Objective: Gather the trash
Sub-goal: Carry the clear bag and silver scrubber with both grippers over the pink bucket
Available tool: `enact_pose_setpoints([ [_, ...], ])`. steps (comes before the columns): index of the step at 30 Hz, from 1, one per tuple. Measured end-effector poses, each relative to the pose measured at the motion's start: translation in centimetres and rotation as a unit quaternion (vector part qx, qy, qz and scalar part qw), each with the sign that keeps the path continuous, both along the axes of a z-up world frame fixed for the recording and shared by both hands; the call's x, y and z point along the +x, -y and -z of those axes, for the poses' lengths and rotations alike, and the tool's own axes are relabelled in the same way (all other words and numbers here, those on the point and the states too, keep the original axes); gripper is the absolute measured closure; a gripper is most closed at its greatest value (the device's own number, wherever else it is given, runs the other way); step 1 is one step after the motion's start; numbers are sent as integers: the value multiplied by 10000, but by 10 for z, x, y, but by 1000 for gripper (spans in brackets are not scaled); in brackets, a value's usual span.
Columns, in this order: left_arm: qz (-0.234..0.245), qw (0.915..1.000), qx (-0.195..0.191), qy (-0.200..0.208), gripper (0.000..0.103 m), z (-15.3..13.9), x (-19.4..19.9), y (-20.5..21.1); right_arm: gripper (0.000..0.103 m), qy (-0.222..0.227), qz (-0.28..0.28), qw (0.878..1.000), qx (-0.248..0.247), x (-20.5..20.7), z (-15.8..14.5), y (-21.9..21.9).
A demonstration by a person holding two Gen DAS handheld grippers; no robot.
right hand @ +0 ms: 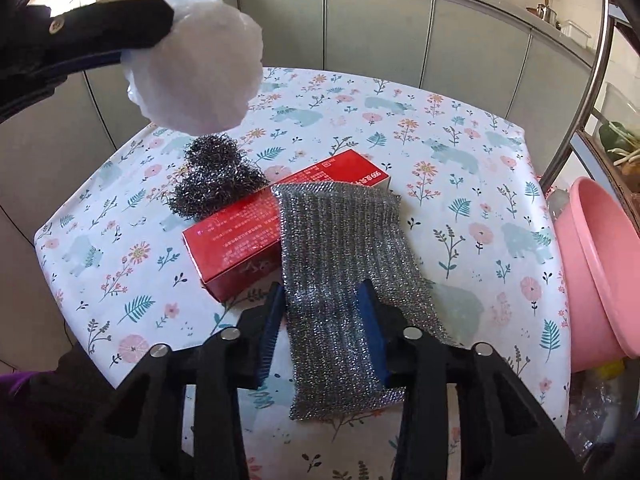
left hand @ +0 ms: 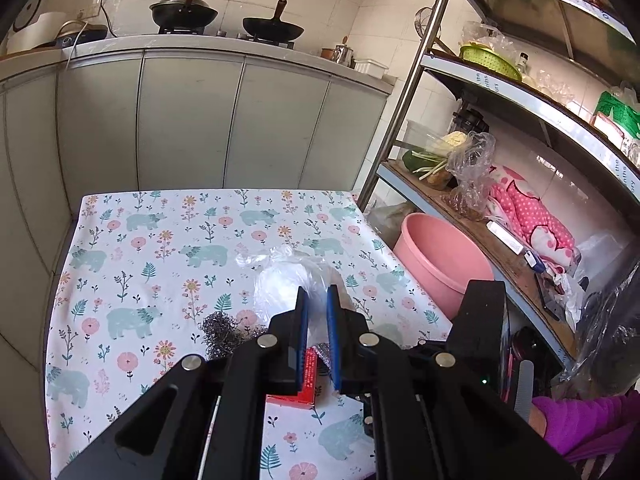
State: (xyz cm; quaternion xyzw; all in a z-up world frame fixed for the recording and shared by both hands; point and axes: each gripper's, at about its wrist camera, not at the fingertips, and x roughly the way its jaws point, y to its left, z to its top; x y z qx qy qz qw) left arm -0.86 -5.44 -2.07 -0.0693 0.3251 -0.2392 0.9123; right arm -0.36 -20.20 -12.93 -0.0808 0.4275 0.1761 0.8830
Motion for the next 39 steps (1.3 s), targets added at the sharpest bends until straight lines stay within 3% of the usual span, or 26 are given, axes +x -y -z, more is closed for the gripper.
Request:
enact_pose_setpoints([
  [1,2,10000,-7,-4,95,0,0,1,88,-35,-9,9999,168,1,-2,4],
  [2,3,10000,-15,-7,95,0,1,1,94,-64,16,9996,272,2,-3,6],
  [4,18,10000,-22,3,95,-2,1,3,97,-17,123,9991,394,3,-7,13],
  [21,285,9994,66,198,95,-18,11,36,98,528,526,9808,1805,-3,-65,75],
  [30,639,9973,4,362,95,-32,27,76,98,1001,957,9701,1991,0,-94,119],
  [39,1247,9905,-98,576,95,-44,51,150,98,1471,1732,9540,1957,9,-115,188],
])
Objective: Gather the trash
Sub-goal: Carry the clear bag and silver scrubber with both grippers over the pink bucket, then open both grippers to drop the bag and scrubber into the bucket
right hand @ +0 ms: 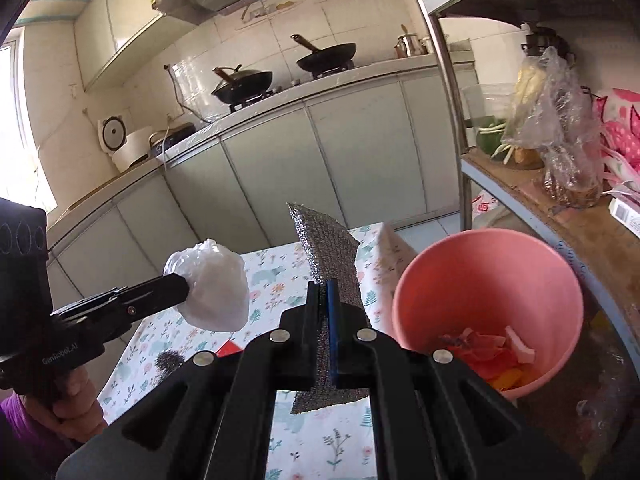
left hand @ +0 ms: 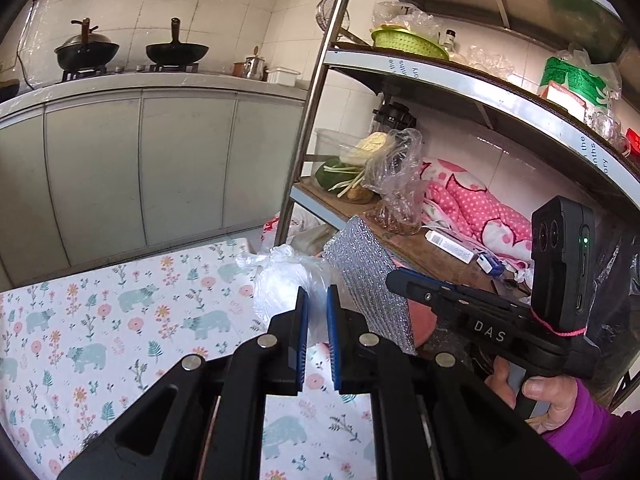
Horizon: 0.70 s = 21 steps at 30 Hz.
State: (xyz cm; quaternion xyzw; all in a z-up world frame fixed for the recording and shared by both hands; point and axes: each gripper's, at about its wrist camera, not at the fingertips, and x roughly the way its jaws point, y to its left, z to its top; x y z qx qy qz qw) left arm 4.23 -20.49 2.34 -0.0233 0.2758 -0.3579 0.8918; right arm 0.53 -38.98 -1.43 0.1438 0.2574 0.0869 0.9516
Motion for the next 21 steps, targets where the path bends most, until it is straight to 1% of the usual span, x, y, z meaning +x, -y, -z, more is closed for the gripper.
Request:
enact_pose_setpoints([
  [5,213,9997,-93,-86,95,3,23,44,98,43,504,9987,-36,7,-1,40],
  [10,372,9989,-55,-271,95,18,46,84,98,-60,912,9958,-36,17,7,75],
  [17,529,9963,181,-658,95,56,67,128,98,-431,1295,9906,104,26,39,105],
  [21,541,9954,305,-725,94,72,70,138,98,-622,1448,9874,162,31,55,116],
])
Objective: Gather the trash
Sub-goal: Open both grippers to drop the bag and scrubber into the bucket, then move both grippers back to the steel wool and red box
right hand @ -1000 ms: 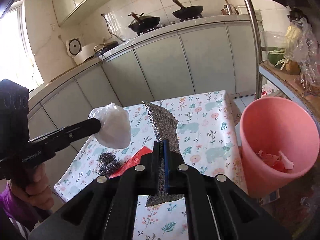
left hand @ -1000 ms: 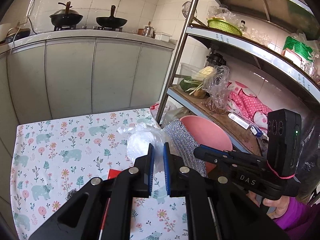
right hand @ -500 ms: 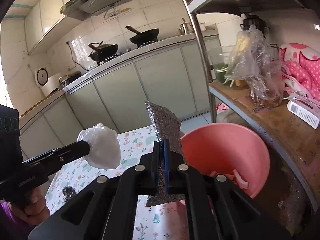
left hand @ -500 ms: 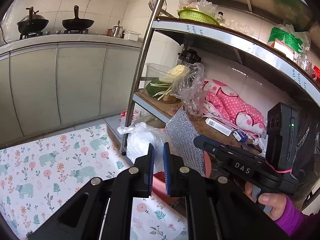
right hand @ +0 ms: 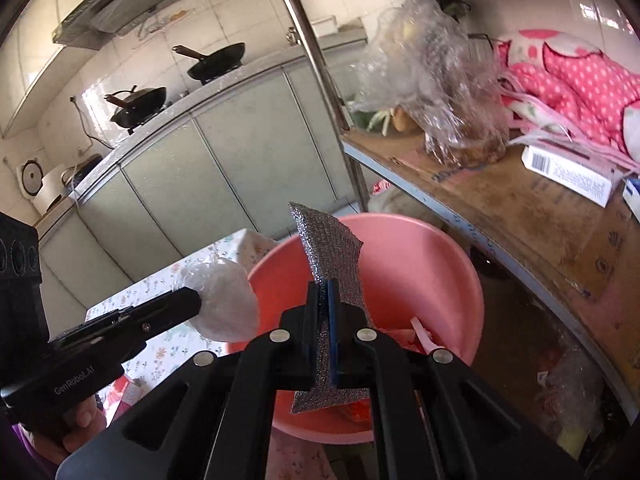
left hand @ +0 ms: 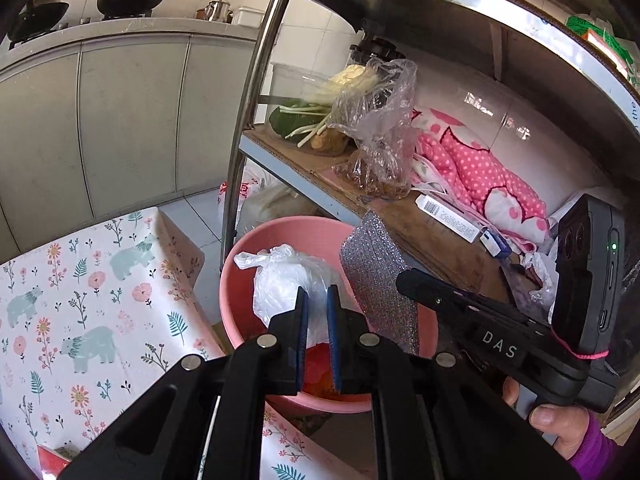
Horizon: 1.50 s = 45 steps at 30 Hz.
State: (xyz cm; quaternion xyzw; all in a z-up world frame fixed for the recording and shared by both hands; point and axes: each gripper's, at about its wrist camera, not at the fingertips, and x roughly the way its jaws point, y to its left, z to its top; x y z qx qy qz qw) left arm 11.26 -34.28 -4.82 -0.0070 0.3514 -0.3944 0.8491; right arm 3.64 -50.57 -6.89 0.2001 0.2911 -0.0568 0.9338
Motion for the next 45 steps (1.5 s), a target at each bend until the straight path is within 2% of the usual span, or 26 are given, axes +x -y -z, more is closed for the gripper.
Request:
enact_pose_setpoints([
  [4,-38,9999,98,-115,90,9,5,4,98,-140,119,9998,34,3,10,5],
  [7,-78,9992,151,-351,80,14,10,5,97,-301,173,9994,-9,6,15,6],
  [9,-98,9990,127,-426,76,14,13,3,94,-399,198,9990,-55,7,17,5],
  [11,-125,9989,109,-440,75,13,14,1,86,-422,227,9988,-91,7,18,5],
  [14,-146,9989,53,-444,74,10,13,-2,82,-408,238,9988,-119,5,18,5],
  [25,-210,9991,-86,-358,74,-6,-1,-18,80,-357,175,9992,-82,-5,12,-4],
  [29,-233,9992,-137,-292,74,-13,-8,-27,70,-305,97,9994,-97,-10,7,-14],
  [36,-374,9989,-186,-195,74,-25,-23,-51,69,-276,-140,9994,-172,-16,-2,-38],
  [45,-782,9967,-191,-110,74,-34,-39,-103,69,-305,-485,9977,-370,-24,-7,-81],
])
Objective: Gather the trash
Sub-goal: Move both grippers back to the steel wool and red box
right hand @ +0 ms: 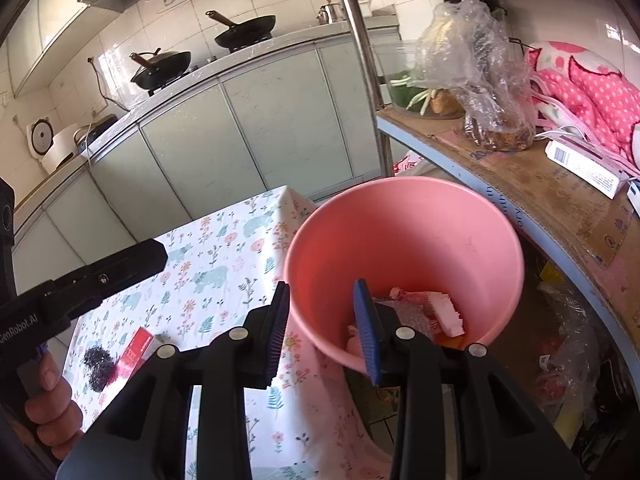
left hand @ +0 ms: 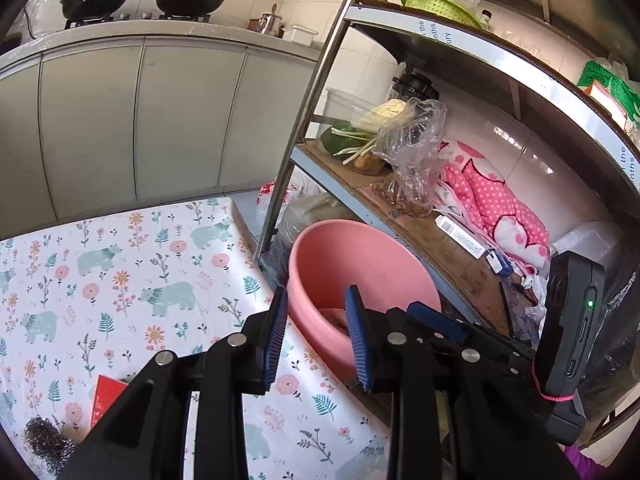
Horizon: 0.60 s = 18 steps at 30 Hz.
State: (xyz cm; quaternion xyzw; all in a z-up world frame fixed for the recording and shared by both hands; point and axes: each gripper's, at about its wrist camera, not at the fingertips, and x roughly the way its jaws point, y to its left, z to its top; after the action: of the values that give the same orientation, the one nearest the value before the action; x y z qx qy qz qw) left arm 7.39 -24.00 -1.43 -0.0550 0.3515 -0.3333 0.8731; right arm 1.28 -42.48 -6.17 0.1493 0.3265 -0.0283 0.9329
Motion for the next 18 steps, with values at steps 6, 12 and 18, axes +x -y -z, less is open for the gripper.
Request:
enact_pose_setpoints([
  [6,-254,9997,68,21,74,2,-11,-35,69,-39,-129,9999,-56,-4,-1,-19],
  [12,-560,9982,211,108,74,4,-24,-71,69,-92,-296,9995,-65,-7,-1,-37],
  [18,-990,9940,392,263,74,1,-37,-118,69,-147,-586,9982,-50,-8,1,-61],
])
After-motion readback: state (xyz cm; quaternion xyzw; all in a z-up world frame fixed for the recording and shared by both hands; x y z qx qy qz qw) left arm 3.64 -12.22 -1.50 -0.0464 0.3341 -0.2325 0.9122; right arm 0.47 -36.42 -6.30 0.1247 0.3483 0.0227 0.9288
